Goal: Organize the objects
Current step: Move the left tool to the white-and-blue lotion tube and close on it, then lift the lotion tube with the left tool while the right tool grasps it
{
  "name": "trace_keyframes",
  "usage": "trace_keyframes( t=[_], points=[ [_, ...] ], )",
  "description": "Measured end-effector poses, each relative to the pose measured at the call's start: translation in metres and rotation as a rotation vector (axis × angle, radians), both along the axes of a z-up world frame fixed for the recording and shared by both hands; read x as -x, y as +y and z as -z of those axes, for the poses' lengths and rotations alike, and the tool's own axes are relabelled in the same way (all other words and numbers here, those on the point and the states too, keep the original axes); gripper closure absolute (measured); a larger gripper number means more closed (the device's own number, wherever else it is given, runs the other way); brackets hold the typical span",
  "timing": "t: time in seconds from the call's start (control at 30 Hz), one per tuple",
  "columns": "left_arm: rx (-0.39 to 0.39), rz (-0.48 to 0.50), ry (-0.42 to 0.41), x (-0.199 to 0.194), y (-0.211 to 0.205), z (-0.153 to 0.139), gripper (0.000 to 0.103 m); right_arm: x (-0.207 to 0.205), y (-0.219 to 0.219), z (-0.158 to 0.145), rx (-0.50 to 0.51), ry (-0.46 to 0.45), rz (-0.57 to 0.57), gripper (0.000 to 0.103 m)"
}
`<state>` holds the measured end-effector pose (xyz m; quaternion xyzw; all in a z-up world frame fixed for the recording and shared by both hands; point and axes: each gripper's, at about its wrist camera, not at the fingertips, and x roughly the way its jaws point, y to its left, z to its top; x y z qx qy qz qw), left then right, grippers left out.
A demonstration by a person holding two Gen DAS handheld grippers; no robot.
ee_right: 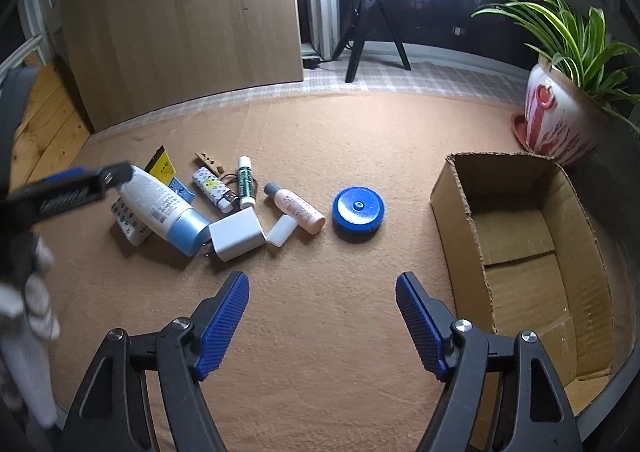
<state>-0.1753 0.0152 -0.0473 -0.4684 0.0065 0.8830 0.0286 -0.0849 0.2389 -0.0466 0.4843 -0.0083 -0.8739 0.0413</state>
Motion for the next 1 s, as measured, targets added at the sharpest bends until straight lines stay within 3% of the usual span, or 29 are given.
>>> trace_keyframes(
  t=[0.17, 0.37, 0.67, 0.83, 1.0],
  points=[
    [0.006, 0.051, -0.097, 0.047, 0.009, 0.021, 0.023, -0.001, 0.008, 0.0, 0.004, -0.007, 0.013, 0.03],
    [0.053, 0.075, -0.175, 0.071, 0.011, 0.05, 0.04, -0.002, 0.017, 0.001, 0.006, -0.011, 0.032, 0.03],
    [0.002, 0.158, -0.176, 0.035, 0.022, 0.058, 0.05, 0.001, 0.015, 0.008, 0.028, -0.035, 0.016, 0.03],
    [0.03, 0.231, -0.145, 0.006, 0.039, 0.059, 0.052, 0.002, 0.012, 0.014, 0.052, -0.059, -0.005, 0.03],
    [-0.002, 0.272, -0.179, -0.019, 0.052, 0.068, 0.055, 0.001, 0.005, 0.018, 0.063, -0.074, -0.043, 0.03]
  ],
)
